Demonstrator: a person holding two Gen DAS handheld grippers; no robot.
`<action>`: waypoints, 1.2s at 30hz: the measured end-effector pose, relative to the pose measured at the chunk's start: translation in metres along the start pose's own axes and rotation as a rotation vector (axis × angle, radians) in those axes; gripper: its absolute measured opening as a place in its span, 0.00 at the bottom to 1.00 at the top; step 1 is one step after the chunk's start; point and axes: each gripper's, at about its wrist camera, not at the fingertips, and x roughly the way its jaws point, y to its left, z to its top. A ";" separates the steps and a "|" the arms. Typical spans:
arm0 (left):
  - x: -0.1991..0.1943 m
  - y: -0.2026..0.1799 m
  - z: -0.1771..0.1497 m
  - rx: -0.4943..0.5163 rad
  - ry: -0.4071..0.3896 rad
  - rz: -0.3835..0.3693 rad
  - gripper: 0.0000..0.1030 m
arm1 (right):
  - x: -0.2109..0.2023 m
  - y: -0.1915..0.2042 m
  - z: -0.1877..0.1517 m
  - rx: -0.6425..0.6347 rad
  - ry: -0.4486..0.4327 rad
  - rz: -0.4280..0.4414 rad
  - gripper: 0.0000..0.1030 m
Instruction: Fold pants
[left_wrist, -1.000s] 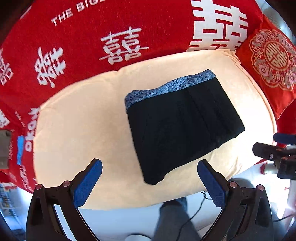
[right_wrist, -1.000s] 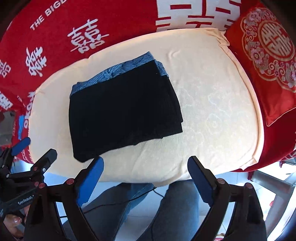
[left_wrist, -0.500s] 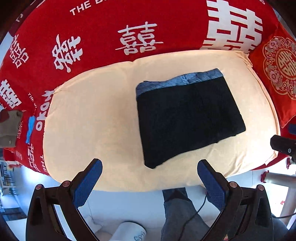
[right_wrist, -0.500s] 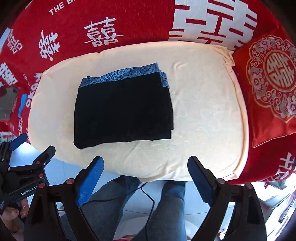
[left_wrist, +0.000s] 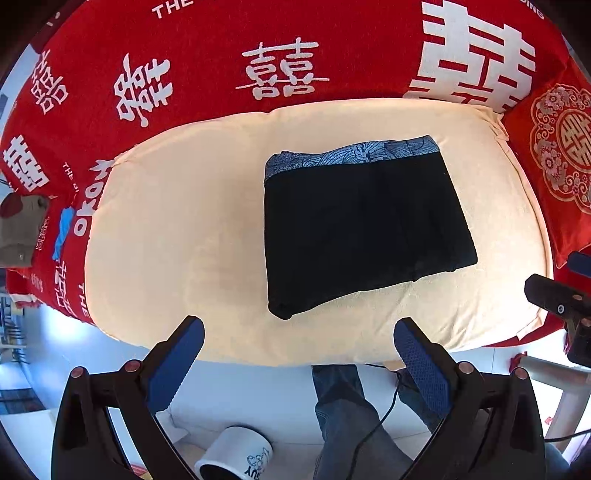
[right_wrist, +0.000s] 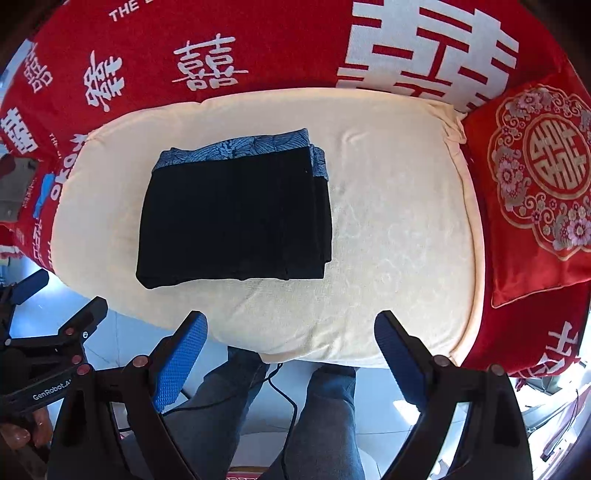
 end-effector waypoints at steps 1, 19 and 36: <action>0.001 0.000 0.000 -0.001 0.001 0.003 1.00 | 0.001 0.000 0.000 0.000 0.002 0.002 0.91; 0.004 0.005 0.004 -0.025 0.008 -0.004 1.00 | 0.001 0.009 0.009 -0.026 -0.001 -0.024 0.91; 0.004 0.007 0.006 -0.008 0.002 -0.005 1.00 | 0.001 0.010 0.011 -0.027 -0.004 -0.028 0.91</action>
